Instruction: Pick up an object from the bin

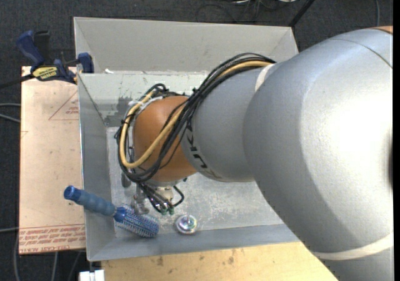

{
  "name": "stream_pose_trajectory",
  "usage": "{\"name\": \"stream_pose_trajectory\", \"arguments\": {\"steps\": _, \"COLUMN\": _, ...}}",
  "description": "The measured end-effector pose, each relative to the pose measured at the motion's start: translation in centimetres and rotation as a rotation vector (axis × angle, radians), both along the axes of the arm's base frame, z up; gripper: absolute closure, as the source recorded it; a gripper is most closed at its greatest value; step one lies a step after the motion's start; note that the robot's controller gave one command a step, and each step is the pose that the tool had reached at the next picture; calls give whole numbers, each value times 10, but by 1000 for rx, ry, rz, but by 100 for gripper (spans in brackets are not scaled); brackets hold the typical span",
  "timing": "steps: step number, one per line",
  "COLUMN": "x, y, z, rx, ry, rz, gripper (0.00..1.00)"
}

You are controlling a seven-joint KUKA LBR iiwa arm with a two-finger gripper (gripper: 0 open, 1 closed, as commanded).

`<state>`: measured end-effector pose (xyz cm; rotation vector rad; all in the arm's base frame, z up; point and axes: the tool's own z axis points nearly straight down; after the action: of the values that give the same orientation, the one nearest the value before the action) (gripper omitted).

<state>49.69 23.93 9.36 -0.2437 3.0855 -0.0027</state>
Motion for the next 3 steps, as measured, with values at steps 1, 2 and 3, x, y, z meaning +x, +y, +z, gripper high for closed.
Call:
{"name": "stream_pose_trajectory", "arguments": {"steps": 1, "x": -3, "y": 10, "z": -12, "rx": 8, "ry": 27, "rz": -125, "gripper": 0}}
{"name": "stream_pose_trajectory", "arguments": {"steps": 2, "x": 4, "y": -64, "z": 94, "rx": -2, "ry": 38, "rz": 30, "gripper": 0}}
{"name": "stream_pose_trajectory", "arguments": {"steps": 3, "x": -9, "y": -67, "z": -18, "rx": -3, "ry": 51, "rz": 20, "gripper": 0}}
